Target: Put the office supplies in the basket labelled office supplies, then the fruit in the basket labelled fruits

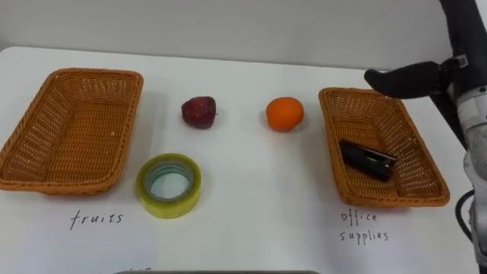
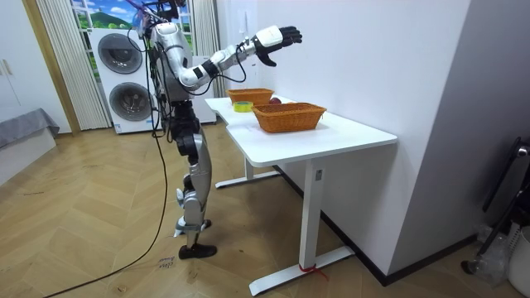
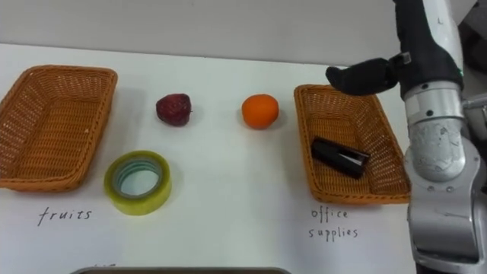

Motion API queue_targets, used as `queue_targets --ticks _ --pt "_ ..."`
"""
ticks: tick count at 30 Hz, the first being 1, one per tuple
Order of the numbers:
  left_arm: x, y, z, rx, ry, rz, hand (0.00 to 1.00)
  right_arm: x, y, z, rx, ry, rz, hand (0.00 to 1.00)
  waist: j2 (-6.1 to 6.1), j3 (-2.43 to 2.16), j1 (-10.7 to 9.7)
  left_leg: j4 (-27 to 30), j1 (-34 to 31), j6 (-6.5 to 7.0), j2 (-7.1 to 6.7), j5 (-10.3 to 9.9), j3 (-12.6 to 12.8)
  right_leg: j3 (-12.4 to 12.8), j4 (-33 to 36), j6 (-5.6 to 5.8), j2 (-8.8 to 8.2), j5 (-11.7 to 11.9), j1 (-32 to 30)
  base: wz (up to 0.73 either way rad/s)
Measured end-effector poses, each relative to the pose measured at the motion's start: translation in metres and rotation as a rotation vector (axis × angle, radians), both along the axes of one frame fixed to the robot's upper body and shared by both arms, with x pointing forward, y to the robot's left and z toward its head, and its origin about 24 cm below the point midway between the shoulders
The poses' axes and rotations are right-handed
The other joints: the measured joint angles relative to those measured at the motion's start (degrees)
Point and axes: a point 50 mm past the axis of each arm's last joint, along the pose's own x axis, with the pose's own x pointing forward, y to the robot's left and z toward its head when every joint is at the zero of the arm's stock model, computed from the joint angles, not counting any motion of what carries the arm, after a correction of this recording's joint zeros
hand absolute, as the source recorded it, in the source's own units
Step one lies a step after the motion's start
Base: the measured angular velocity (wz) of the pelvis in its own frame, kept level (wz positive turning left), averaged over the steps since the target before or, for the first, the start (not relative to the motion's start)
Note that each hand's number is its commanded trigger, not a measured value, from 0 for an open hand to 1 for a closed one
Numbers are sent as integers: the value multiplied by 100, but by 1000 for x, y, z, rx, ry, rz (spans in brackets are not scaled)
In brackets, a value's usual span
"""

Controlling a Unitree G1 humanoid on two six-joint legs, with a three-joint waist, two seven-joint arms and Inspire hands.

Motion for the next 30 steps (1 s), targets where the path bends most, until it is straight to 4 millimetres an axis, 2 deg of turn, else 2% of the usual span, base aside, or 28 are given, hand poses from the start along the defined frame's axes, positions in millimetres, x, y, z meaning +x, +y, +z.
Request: queue_targets --ticks 5,11,15,19,24,30 --pt "2 1 0 1 5 -16 0 4 13 -1 -4 15 58 0 -33 -3 70 -1 -33 0 -6 0 -62 -30 6 0 -5 0 -8 5" --pt "5 2 1 1 10 -59 0 13 38 9 -24 0 177 0 -93 -2 220 7 -64 -1 -6 0 -77 -107 -10 0 -11 0 -17 4" --pt "8 4 1 6 6 -76 0 14 51 5 -33 35 250 0 -160 -10 310 69 -116 0 -17 0 -184 -215 -15 8 -25 5 -4 13" --pt "12 5 2 8 4 -99 0 15 57 1 -32 52 281 0 -135 10 367 70 -137 3 -33 0 -305 -320 -15 10 -43 6 11 12" --pt "18 5 2 6 -1 -116 0 17 65 -8 -53 114 327 0 -100 40 485 74 -140 1 -26 1 -317 -326 -15 10 -36 5 9 1" --pt "27 3 1 3 -22 -121 0 16 80 -17 -63 176 412 0 -147 46 590 77 -141 -1 -25 2 -314 -322 -15 10 -32 5 7 0"
